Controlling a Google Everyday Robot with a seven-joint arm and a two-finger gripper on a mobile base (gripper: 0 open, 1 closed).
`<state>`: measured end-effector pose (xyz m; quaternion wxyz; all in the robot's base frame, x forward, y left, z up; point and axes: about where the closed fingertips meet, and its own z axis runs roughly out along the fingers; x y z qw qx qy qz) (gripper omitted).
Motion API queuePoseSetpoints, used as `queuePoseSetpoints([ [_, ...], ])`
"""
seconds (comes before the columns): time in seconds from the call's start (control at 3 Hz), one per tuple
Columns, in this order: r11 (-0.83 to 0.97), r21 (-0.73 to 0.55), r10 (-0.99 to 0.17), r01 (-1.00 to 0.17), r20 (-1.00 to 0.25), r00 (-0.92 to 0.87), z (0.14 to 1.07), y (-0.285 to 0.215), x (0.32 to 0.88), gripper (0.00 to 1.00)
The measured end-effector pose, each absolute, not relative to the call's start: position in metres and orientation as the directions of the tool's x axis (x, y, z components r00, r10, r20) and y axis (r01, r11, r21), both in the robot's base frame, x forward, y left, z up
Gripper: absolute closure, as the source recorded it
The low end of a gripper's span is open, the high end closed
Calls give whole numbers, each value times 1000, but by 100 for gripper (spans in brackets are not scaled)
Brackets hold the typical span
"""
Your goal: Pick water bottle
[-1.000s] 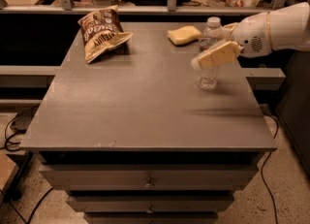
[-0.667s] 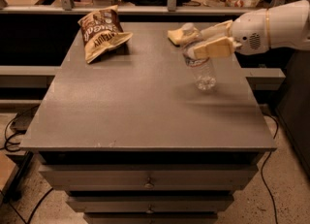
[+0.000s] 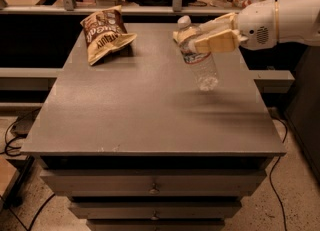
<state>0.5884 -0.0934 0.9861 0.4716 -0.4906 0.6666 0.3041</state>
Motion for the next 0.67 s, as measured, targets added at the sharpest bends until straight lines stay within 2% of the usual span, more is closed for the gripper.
queuePoseSetpoints([
  [0.33,326,-42,-341,-945,-937,-76,993,-89,585,100],
  [0.67,329,-63,-293,-942,-955,-38,1036,-92,577,100],
])
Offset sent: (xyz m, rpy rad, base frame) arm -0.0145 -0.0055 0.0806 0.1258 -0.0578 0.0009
